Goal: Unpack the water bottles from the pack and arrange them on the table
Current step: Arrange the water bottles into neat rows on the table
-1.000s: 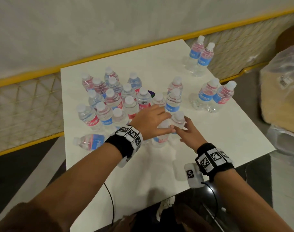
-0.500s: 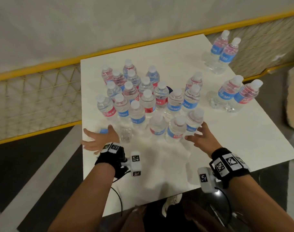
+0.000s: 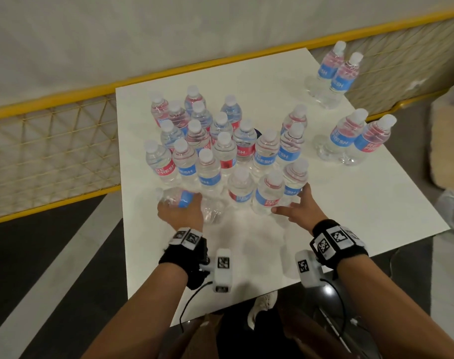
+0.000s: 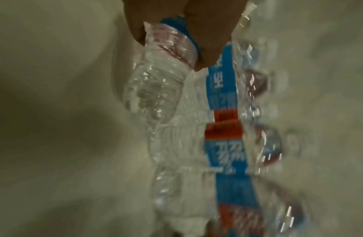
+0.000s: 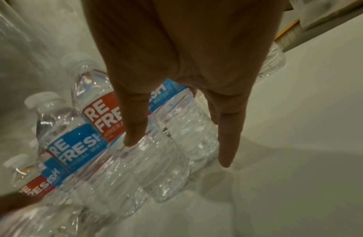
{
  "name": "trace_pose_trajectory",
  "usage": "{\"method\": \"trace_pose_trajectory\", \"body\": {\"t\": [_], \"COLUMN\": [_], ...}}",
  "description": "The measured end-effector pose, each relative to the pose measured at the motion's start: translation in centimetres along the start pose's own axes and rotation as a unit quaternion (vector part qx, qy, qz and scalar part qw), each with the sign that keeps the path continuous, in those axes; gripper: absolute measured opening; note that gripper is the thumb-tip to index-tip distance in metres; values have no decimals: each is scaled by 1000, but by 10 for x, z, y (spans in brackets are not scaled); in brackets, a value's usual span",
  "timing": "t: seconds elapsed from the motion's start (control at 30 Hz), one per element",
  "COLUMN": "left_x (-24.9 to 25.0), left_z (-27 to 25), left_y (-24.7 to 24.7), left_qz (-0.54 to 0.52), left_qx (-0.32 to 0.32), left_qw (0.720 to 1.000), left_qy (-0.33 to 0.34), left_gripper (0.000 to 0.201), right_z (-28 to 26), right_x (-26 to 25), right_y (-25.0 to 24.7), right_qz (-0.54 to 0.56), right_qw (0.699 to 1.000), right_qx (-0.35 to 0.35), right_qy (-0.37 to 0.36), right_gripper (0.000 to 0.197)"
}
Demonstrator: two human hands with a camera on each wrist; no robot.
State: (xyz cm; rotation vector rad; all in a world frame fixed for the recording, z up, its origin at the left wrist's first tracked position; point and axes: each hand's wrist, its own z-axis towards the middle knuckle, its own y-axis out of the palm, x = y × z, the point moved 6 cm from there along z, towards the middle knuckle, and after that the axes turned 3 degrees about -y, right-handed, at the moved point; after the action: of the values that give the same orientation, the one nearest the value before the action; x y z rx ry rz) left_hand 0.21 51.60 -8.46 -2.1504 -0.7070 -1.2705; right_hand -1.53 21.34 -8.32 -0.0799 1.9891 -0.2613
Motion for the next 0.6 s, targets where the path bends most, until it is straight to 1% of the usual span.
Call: {"method": "trace_pose_trajectory", "body": {"t": [0.03,0.1,0.17,0.23,0.27,0.3,0.33,0.37,0.47,0.5,0.53,0.6], "left_x": [8,16,21,23,24,24,23,19,6,1,0,-1], "left_z": [-9,-17,-19,-19,-18,-14,-9,0,24,31,38,51], "left_y": [4,11,18,21,22,20,18,15,8,10,13,20], "left_qz": [-15,-5,67,138,161,182,201,217,275,290,295,281], "left_qx": [-28,-98,-167,-215,-229,-234,-232,-226,-223,-231,-244,-262], "left_qw": [997,980,945,905,891,881,879,883,900,899,896,891], "left_qy": [67,174,274,340,358,368,366,349,254,234,227,240], "left_gripper": [68,72,79,80,81,86,95,107,140,147,152,155], "right_z": [-1,0,2,4,4,4,5,5,5,4,4,3], "right_x": [-3,-8,-13,-16,-17,-19,-19,-20,-24,-24,-25,-26], "right_y": [2,6,11,19,24,28,33,38,52,57,62,75], "right_qz": [-10,-34,-47,-58,-65,-70,-74,-76,-86,-89,-88,-85], "right_qw": [1000,999,998,996,995,994,994,993,991,991,990,989], "right_qx": [-2,-4,-9,-17,-23,-28,-34,-39,-50,-60,-74,-97], "right_qy": [-8,-29,-51,-64,-67,-73,-78,-82,-86,-84,-79,-69], "right_gripper": [104,105,106,109,110,112,114,116,124,128,132,140]}}
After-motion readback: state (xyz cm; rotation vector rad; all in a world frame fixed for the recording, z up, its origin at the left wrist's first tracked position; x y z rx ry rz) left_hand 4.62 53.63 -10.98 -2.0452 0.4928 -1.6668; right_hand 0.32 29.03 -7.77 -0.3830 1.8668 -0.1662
